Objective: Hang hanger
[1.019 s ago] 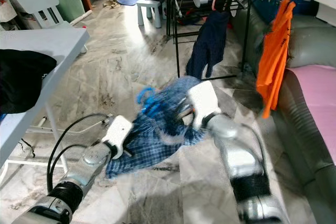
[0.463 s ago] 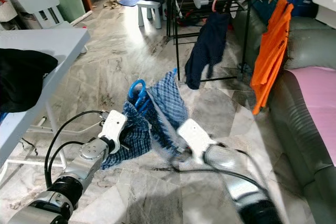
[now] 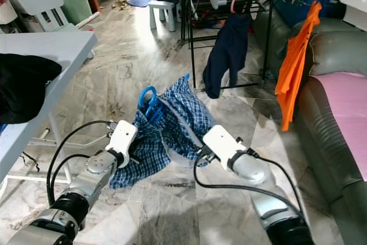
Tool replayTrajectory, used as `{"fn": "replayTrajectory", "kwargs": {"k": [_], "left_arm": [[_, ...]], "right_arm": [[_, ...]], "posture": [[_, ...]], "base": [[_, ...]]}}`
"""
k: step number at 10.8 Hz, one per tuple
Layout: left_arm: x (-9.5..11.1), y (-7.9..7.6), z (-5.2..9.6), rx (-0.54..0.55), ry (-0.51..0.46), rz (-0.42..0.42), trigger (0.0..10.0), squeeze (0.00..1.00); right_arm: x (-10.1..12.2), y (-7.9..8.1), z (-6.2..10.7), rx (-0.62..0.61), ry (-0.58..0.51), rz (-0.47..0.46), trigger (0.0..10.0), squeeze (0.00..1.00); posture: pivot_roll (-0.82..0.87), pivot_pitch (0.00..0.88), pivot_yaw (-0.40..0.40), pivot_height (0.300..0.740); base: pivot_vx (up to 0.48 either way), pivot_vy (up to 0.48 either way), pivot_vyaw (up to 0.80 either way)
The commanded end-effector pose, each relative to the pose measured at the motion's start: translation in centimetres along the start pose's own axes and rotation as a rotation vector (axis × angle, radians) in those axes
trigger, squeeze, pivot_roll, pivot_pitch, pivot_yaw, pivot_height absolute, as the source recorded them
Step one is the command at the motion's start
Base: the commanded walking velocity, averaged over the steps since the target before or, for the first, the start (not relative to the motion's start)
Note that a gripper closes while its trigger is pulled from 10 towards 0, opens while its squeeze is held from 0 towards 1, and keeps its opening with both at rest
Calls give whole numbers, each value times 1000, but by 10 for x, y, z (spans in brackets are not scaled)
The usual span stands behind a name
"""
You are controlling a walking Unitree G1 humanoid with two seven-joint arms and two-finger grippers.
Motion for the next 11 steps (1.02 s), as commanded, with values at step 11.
{"fn": "replayTrajectory", "kwargs": {"k": [11], "left_arm": [[4,0,-2,4,-10,2,0,0]], "right_arm": [[-76,89,41,524,330,-84,10000,1000]], "posture": [[-139,52,82,740]], "base": [[0,0,0]]}}
Point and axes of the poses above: a point about 5 cm out from each wrist's last joint towards the gripper, its own z axis pointing back from the gripper into the wrist, its own x axis along the axis of the wrist's last joint, y = z × x, the point moved 6 cm from there along -z, pointing out of the wrist towards the gripper, and after that the axes turned 15 degrees about -z, right-handed, at the moved point
